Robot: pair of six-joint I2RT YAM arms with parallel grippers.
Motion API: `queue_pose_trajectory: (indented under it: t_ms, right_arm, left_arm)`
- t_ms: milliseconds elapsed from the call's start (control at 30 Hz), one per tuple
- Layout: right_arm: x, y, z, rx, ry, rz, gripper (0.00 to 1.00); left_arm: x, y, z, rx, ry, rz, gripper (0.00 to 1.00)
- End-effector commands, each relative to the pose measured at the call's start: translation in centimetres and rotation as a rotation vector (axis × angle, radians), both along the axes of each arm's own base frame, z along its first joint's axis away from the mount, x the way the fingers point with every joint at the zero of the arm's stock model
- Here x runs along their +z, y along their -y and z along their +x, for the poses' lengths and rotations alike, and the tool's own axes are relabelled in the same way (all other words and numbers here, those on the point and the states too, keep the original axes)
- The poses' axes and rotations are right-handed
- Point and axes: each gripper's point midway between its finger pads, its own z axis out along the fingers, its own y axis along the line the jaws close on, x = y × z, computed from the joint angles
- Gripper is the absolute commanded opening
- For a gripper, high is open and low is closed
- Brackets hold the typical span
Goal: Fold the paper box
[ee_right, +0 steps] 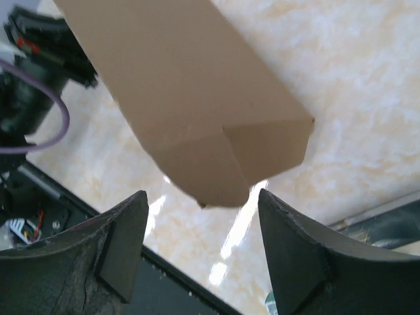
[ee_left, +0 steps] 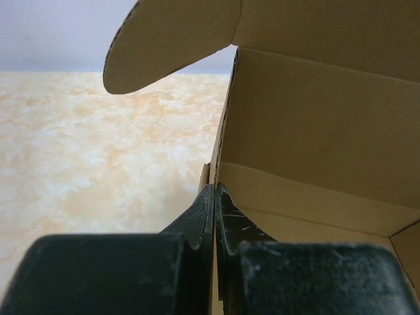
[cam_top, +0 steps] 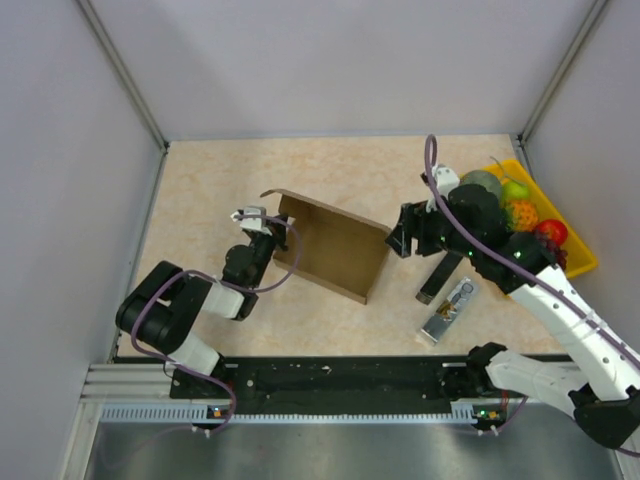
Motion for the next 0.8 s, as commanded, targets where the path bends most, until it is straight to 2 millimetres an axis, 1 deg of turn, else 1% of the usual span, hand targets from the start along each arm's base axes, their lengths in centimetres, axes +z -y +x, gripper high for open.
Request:
queue_pose_trajectory:
  t_ms: [0, 33, 67, 133, 167, 200, 233, 267, 300, 333, 367, 400, 433, 467, 500, 533, 600, 667, 700, 733, 767]
  right_arm:
    - [-1.4, 0.5, -4.1, 0.032, -0.055, -0.026, 0.67]
    - [-1.4, 0.4, -4.6, 0.046, -0.05, -0.034, 0.67]
    - [-1.9, 0.0, -5.4, 0.082, -0.056, -0.051, 0.66]
    - [-2.6, -0.5, -6.0, 0.116, -0.057, -0.055, 0.63]
    - [-3.5, -0.6, -6.4, 0.132, -0.058, -0.07, 0.6]
    - [-3.2, -1.4, -6.8, 0.155, -0.012, -0.074, 0.59]
    - [-3.1, -1.4, -6.8, 0.144, 0.03, -0.082, 0.59]
    - [-4.1, -1.1, -6.8, 0.135, 0.059, -0.105, 0.59]
    - [-3.5, -1.8, -6.3, 0.121, 0.12, -0.083, 0.59]
    - [-3.7, -1.8, -5.8, 0.103, 0.142, -0.085, 0.6]
    - [-5.1, -1.7, -5.3, 0.08, 0.154, -0.107, 0.61]
    - [-5.3, -1.1, -4.2, 0.016, 0.186, -0.122, 0.61]
    - [-4.9, -1.5, -3.4, -0.017, 0.221, -0.093, 0.61]
    - [-5.8, -1.4, -3.0, -0.04, 0.234, -0.109, 0.61]
    - [-5.8, -0.6, -2.1, -0.11, 0.267, -0.13, 0.61]
    - [-5.2, -1.0, -1.7, -0.131, 0.301, -0.114, 0.61]
    - [-5.8, -0.1, -0.5, -0.211, 0.31, -0.175, 0.61]
    - [-5.6, -0.4, 0.0, -0.224, 0.326, -0.188, 0.61]
    - [-5.7, -0.8, 0.1, -0.217, 0.338, -0.19, 0.62]
    - [-6.6, -1.0, 0.1, -0.189, 0.362, -0.221, 0.62]
    - [-5.7, -1.6, 0.5, -0.197, 0.394, -0.172, 0.62]
  left_arm:
    - [6.9, -0.9, -1.4, 0.015, 0.244, -0.136, 0.0]
    - [6.8, -0.9, -1.4, 0.015, 0.241, -0.136, 0.0]
    - [6.8, -0.8, -1.4, 0.012, 0.243, -0.136, 0.0]
    - [6.9, -0.7, -1.4, 0.005, 0.242, -0.139, 0.0]
    - [7.0, -0.6, -1.4, 0.002, 0.242, -0.145, 0.0]
    - [6.9, -0.7, -1.4, 0.004, 0.239, -0.147, 0.0]
    - [7.0, -0.7, -1.4, 0.003, 0.24, -0.151, 0.0]
    - [6.9, -0.7, -1.5, 0.002, 0.234, -0.153, 0.0]
    - [6.9, -0.7, -1.5, 0.004, 0.233, -0.156, 0.0]
    - [6.8, -0.7, -1.5, 0.005, 0.231, -0.158, 0.0]
    - [6.6, -0.8, -1.6, 0.004, 0.227, -0.161, 0.0]
    - [6.6, -0.8, -1.6, 0.005, 0.227, -0.163, 0.0]
    - [6.6, -0.8, -1.6, 0.004, 0.227, -0.164, 0.0]
    - [6.5, -0.8, -1.6, 0.001, 0.226, -0.163, 0.0]
    - [6.4, -0.7, -1.6, 0.0, 0.221, -0.158, 0.0]
    - [6.4, -0.8, -1.7, 0.001, 0.221, -0.157, 0.0]
    - [6.4, -0.8, -1.7, 0.0, 0.218, -0.153, 0.0]
    - [6.3, -0.8, -1.8, 0.001, 0.215, -0.148, 0.0]
    - [6.3, -0.8, -1.8, 0.001, 0.216, -0.149, 0.0]
    - [6.3, -0.8, -1.8, 0.0, 0.215, -0.147, 0.0]
    - [6.3, -0.8, -1.8, -0.002, 0.216, -0.146, 0.0]
